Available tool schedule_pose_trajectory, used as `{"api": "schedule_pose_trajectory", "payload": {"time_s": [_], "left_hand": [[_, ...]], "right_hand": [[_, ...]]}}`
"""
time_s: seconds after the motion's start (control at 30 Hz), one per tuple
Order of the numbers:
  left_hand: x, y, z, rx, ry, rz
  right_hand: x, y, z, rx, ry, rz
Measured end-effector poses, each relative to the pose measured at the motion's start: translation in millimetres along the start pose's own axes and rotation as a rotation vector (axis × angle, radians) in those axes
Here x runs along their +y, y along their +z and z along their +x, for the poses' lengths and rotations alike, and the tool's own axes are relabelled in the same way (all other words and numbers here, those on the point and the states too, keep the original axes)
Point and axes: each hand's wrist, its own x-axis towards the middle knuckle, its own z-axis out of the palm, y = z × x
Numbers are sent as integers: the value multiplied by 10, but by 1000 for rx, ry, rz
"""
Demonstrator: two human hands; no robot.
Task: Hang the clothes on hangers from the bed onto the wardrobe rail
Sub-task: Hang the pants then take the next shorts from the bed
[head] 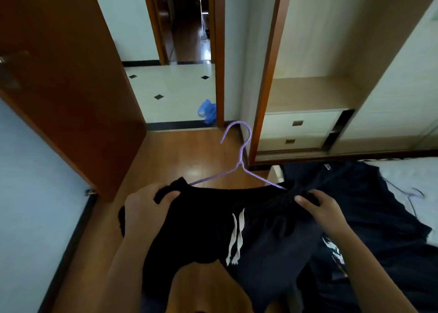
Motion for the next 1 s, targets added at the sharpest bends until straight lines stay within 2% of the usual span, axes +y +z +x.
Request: {"api": "schedule_pose_trajectory", "payload": {"time_s": [0.23,0.5,0.77,1.0], "left_hand": [[-86,202,1555,32,34,4],[126,442,3577,-10,100,-17],[1135,1302,4891,-61,222,-45],[2370,2460,5377,-141,391,-117]], "right_hand": [[-536,413,1623,-54,-40,-65],[-1349,576,3203,81,-60,-35],[-1330,-197,4401,284,-34,-66],[-855,-1271,4964,462,111,46]]}}
